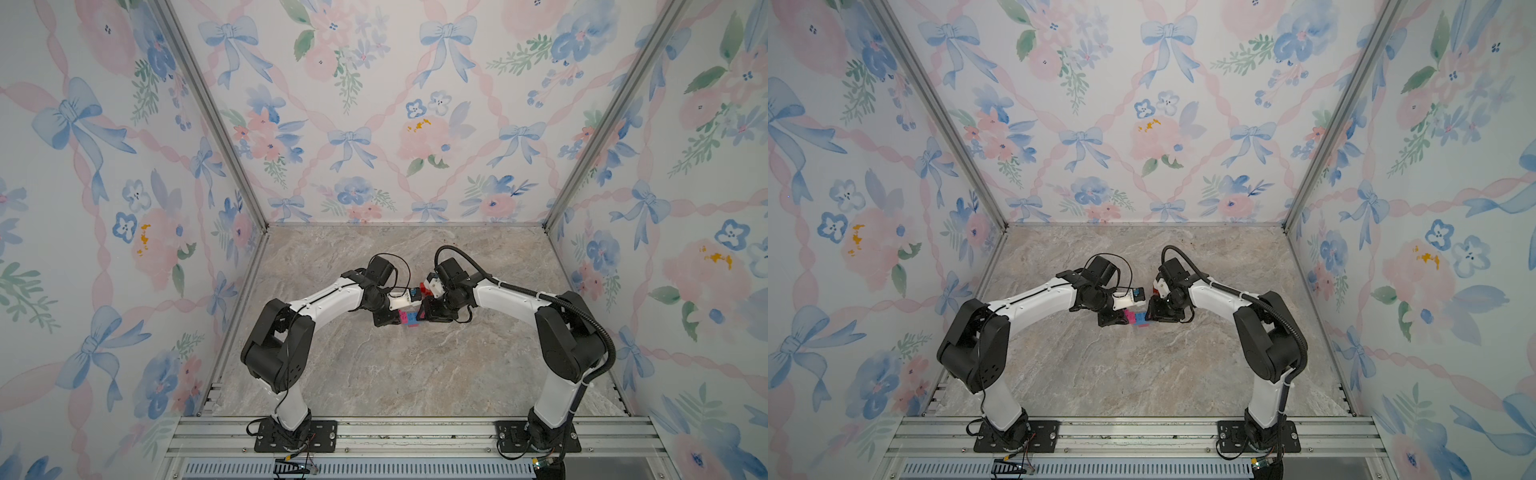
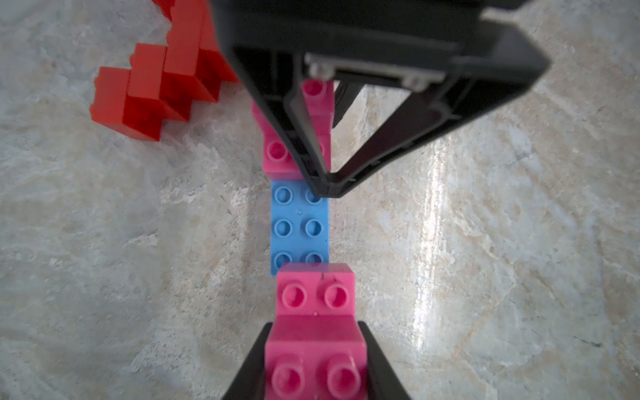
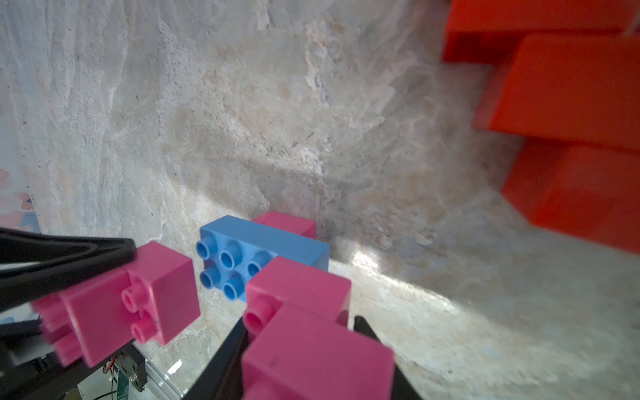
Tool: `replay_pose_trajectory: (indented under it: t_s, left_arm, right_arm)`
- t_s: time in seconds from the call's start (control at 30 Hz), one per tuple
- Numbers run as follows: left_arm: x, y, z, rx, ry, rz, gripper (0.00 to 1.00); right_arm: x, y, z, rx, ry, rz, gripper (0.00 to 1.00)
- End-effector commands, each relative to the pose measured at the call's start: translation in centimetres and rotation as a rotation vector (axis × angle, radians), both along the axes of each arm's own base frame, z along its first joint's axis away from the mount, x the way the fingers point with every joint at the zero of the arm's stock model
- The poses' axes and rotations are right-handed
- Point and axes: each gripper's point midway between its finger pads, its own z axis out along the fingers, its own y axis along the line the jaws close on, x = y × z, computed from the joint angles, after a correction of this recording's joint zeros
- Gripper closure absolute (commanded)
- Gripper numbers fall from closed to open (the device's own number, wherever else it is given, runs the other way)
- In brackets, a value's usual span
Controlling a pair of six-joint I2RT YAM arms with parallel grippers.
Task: Assemble the letter v with lego
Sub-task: Assemble the lego brick with the lego brick.
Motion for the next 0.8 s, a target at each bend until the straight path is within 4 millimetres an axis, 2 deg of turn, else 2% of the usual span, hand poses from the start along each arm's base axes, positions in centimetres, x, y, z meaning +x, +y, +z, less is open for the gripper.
replay_pose_trajectory:
  t_s: [0.0,0.3,0.77]
  left_arm:
    - [-0.33,-0.44,-0.09,0.003,0.025,-0.011,1.00]
    - [0.54,-0.76,-0.51,0.009,0.031,0.003,1.00]
    - [0.26,0.15,-1.04,0.045,0.023,0.029,1.00]
  right_arm:
    - [-0.13,0.30,0.76,0.023,-0.018,0.013,0.53]
    - [-0.12,-0.06,0.34,0.018,-0.009,0.009,0.53]
    - [-0.11,-0.14,-0.04,0.017,-0.007,0.004,0.56]
